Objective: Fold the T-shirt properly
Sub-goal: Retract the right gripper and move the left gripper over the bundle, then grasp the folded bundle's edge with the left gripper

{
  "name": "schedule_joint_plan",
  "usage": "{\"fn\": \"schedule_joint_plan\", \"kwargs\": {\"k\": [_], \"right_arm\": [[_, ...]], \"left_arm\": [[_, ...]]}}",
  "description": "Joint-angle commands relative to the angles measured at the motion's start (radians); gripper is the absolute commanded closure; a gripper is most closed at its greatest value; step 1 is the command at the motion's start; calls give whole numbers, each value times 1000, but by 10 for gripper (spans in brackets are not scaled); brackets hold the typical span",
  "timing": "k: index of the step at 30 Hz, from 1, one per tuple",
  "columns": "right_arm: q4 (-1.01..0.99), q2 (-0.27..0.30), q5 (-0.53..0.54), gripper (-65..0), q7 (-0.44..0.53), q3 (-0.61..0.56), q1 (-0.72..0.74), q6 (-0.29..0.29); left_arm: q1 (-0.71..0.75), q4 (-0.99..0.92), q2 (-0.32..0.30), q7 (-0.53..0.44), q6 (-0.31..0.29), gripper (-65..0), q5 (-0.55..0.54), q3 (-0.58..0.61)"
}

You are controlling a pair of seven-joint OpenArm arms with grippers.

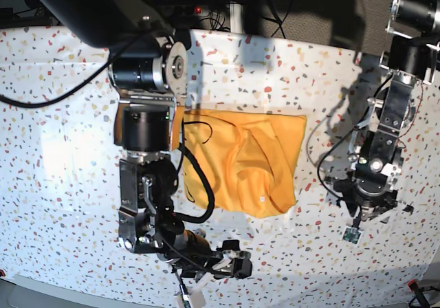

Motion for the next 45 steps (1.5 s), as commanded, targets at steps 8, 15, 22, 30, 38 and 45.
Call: {"fn": "schedule_joint_plan", "kwargs": {"k": [8, 15, 22, 30, 38, 45], "right_arm": [[18, 238, -99, -298, 34, -38, 13, -14], [19, 451, -60, -298, 36, 12, -104, -13], [19, 508, 4, -298, 36, 109, -226, -10], [19, 507, 30, -298, 33, 153, -246, -10], [19, 506, 86, -298, 30, 153, -246, -10], [19, 506, 87, -298, 29, 153, -246, -10]], "left_arm": [[-17, 300, -8, 46, -92, -222, -405, -6], [105, 354, 35, 55, -177, -222, -475, -5], [187, 352, 169, 40, -178, -222, -426, 7], [190, 293, 217, -39, -128, -222, -31, 230], [185, 176, 216, -51, -32, -222, 196, 302], [185, 176, 217, -51, -30, -222, 189, 302]]}}
